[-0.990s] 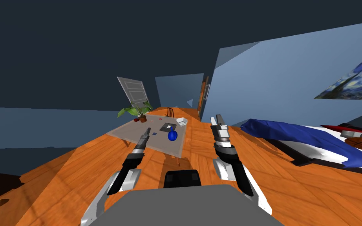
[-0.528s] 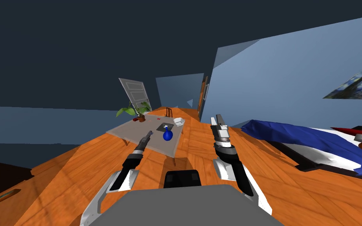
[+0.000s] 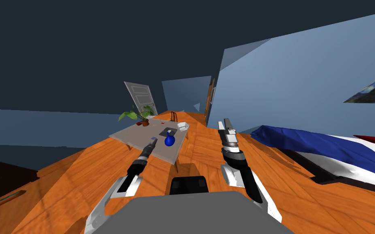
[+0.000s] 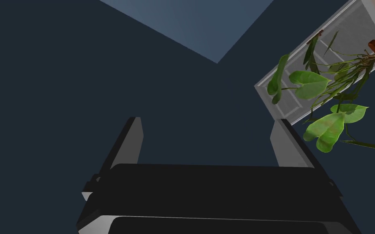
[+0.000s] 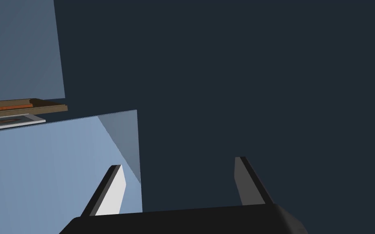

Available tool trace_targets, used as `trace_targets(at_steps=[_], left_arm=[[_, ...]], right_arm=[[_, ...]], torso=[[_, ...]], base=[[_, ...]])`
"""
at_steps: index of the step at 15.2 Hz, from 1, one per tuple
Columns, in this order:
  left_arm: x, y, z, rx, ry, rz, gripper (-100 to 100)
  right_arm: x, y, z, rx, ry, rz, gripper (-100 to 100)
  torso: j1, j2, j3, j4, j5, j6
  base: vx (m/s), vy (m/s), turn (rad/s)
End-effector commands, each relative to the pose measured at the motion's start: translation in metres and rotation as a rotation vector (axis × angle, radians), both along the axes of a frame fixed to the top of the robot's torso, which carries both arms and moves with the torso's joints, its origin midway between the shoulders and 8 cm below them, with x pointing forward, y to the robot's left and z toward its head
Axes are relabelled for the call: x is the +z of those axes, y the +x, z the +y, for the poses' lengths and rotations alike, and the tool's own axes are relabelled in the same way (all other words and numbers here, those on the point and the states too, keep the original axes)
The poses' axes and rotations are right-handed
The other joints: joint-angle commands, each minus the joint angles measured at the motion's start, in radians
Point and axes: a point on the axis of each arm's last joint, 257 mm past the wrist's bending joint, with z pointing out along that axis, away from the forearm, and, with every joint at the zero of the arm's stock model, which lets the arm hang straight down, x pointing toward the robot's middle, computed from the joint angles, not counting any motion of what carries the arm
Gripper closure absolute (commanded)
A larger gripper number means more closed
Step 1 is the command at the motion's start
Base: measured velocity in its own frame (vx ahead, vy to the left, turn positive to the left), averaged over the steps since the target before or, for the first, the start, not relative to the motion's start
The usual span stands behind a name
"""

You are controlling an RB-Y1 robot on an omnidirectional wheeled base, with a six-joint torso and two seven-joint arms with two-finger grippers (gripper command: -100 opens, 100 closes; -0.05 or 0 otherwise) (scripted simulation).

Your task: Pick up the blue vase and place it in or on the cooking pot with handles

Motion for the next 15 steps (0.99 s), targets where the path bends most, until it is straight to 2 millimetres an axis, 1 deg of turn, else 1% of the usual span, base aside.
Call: trace_targets(at_steps=[1,2,3,4,5,6,7,8,9,10,11,12,13,14,15], left_arm=[[-0.012,0.000,0.007,0.013,0.033,0.030,-100],[-0.026,0.000,0.017,0.028,0.071,0.064,-100],[-0.026,0.000,0.017,0.028,0.071,0.064,-100],[-0.039,0.000,0.026,0.042,0.107,0.099,-100],[-0.039,0.000,0.026,0.042,0.107,0.099,-100],[-0.052,0.000,0.035,0.056,0.142,0.134,-100],[-0.060,0.000,0.042,0.067,0.177,0.159,-100],[-0.065,-0.002,0.044,0.070,0.176,0.169,-100],[-0.077,-0.003,0.052,0.082,0.209,0.203,-100],[-0.078,-0.003,0.052,0.082,0.209,0.204,-100],[-0.090,-0.005,0.061,0.094,0.240,0.239,-100],[-0.090,-0.005,0.061,0.094,0.240,0.239,-100],[-0.102,-0.008,0.069,0.105,0.271,0.274,-100],[-0.102,-0.008,0.069,0.105,0.271,0.274,-100],[-0.114,-0.011,0.077,0.115,0.300,0.307,-100]], right_arm=[[0.000,0.000,0.000,0.000,0.000,0.000,0],[0.000,0.000,0.000,0.000,0.000,0.000,0],[0.000,0.000,0.000,0.000,0.000,0.000,0],[0.000,0.000,0.000,0.000,0.000,0.000,0],[0.000,0.000,0.000,0.000,0.000,0.000,0],[0.000,0.000,0.000,0.000,0.000,0.000,0],[0.000,0.000,0.000,0.000,0.000,0.000,0],[0.000,0.000,0.000,0.000,0.000,0.000,0],[0.000,0.000,0.000,0.000,0.000,0.000,0],[0.000,0.000,0.000,0.000,0.000,0.000,0],[0.000,0.000,0.000,0.000,0.000,0.000,0],[0.000,0.000,0.000,0.000,0.000,0.000,0],[0.000,0.000,0.000,0.000,0.000,0.000,0],[0.000,0.000,0.000,0.000,0.000,0.000,0],[0.000,0.000,0.000,0.000,0.000,0.000,0]], torso=[[0.000,0.000,0.000,0.000,0.000,0.000],[0.001,0.000,0.000,0.000,0.000,0.000],[0.002,0.000,0.000,0.000,0.000,0.000],[0.005,-0.001,0.000,0.000,0.001,0.000],[0.005,-0.001,-0.001,0.000,0.001,0.000],[0.005,-0.002,-0.001,0.000,0.001,0.000],[0.004,-0.002,-0.001,-0.001,0.001,0.000],[0.002,-0.004,-0.002,-0.001,0.001,0.000],[0.001,-0.005,-0.003,-0.001,0.000,0.000],[0.001,-0.006,-0.003,-0.001,0.000,0.000],[0.002,-0.006,-0.004,-0.001,0.000,0.000],[0.004,-0.007,-0.004,-0.002,0.001,0.000],[0.006,-0.006,-0.004,-0.001,0.001,0.000],[0.006,-0.007,-0.004,-0.002,0.001,0.000],[0.005,-0.008,-0.005,-0.002,0.001,0.000]], base=[[0.035,-0.163,0.048],[0.033,-0.141,0.006],[0.042,-0.102,-0.028],[0.050,-0.109,-0.004],[0.059,-0.128,0.035],[0.072,-0.148,0.028],[0.106,-0.186,0.033],[0.100,-0.189,0.081],[0.113,-0.178,0.077],[0.124,-0.142,0.035],[0.123,-0.116,0.029],[0.103,-0.096,0.026],[0.128,-0.099,0.050],[0.147,-0.127,0.074],[0.157,-0.135,0.056]])
